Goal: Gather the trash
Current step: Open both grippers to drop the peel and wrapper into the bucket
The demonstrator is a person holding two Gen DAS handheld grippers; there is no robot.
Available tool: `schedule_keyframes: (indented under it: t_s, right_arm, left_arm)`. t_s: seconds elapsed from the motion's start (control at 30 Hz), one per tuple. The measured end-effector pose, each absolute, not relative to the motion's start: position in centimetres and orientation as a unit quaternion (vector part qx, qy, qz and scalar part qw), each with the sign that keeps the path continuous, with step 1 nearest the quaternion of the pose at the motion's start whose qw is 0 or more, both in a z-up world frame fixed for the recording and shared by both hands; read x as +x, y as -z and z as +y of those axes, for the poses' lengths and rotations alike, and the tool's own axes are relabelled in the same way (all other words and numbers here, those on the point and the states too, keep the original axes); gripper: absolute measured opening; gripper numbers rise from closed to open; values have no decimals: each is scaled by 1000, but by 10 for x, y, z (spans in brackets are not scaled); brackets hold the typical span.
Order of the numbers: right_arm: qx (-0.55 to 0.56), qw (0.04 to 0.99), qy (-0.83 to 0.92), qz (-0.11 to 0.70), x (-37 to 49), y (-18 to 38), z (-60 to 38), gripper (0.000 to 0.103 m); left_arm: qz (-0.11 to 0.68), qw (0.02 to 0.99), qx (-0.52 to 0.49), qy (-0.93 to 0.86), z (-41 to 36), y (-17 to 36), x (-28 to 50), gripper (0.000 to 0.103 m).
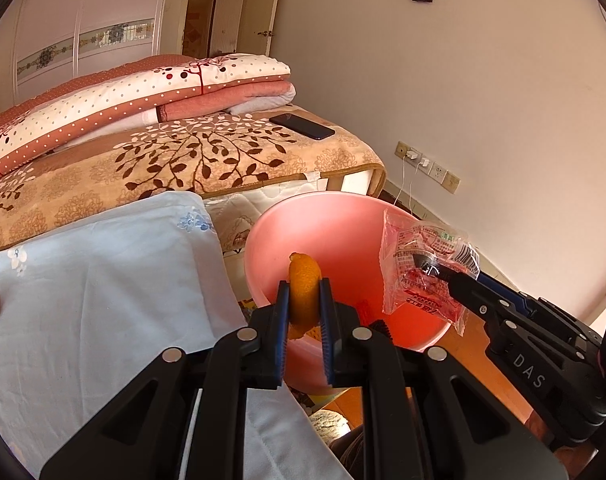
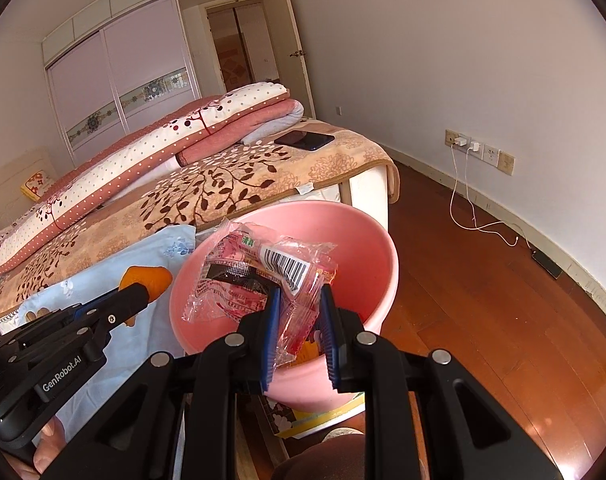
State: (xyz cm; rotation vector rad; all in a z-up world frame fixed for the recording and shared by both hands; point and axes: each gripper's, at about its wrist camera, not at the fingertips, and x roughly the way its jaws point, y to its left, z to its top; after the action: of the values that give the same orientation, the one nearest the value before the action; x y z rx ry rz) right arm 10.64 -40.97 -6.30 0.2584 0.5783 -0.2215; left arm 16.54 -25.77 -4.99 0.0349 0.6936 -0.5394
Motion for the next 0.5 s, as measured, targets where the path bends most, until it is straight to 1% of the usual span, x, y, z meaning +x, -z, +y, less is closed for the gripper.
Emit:
schedule_keyframes:
  t_s: [0.4, 0.5]
  right_arm:
    - [118, 939, 122, 298, 129, 79, -425, 21]
    - [121, 938, 123, 302, 132, 83, -428, 22]
  left_arm:
    - [360, 890, 3, 281, -275, 64, 183, 14]
    - [363, 887, 2, 285, -277, 66, 186, 16]
